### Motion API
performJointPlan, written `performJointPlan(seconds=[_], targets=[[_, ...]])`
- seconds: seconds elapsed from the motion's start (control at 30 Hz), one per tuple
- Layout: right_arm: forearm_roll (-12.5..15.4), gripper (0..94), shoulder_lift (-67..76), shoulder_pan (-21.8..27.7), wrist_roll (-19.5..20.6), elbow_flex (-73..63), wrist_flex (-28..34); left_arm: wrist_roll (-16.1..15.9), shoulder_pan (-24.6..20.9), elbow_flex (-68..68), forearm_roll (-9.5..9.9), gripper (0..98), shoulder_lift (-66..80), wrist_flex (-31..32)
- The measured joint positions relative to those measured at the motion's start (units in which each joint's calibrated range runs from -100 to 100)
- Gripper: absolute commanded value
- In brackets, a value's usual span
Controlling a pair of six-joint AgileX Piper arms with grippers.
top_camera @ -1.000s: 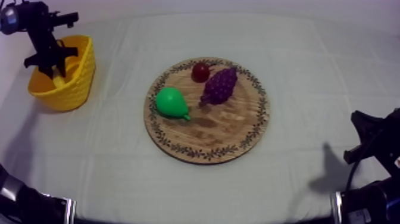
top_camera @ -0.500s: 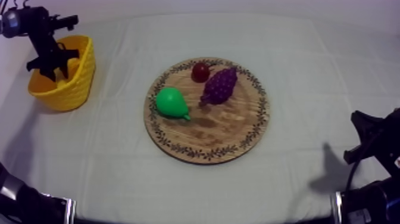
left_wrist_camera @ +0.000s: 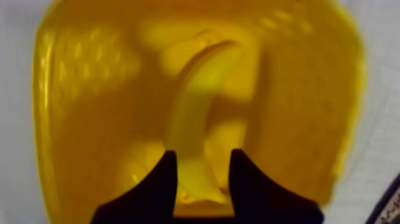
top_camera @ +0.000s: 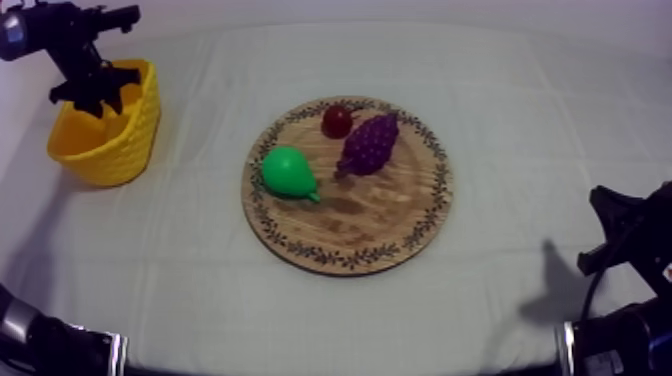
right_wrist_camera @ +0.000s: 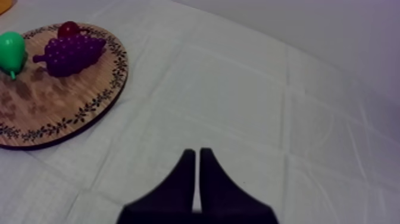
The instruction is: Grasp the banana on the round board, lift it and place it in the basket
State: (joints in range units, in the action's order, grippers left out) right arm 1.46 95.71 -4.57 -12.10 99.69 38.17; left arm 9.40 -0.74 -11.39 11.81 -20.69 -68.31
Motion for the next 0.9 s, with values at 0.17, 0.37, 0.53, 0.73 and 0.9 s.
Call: performJointPlan(seconds=[0.17,0.37,0.53,0.73,0.9], targets=[[0.00,0.5,0.00,0.00,0.00,0.00,0.00,-0.61,2.69,-5.95,-0.60,2.8,7.39,7.86],[0.00,0.5,0.00,0.00,0.00,0.00,0.00,-1.62,4.54,-18.11,-2.57,0.4,21.88,21.13],[0.00,0.5,0.00,0.00,-0.02,0.00,0.00,-4.49,3.14,-31.48,-5.81,0.1,37.78,30.48],[0.00,0.5,0.00,0.00,-0.02,0.00,0.00,-9.13,1.52,-46.16,-9.49,0.2,58.23,33.60],[0.00,0.5,0.00,0.00,-0.02,0.00,0.00,-10.58,3.06,-58.49,-9.60,0.1,75.48,35.67]])
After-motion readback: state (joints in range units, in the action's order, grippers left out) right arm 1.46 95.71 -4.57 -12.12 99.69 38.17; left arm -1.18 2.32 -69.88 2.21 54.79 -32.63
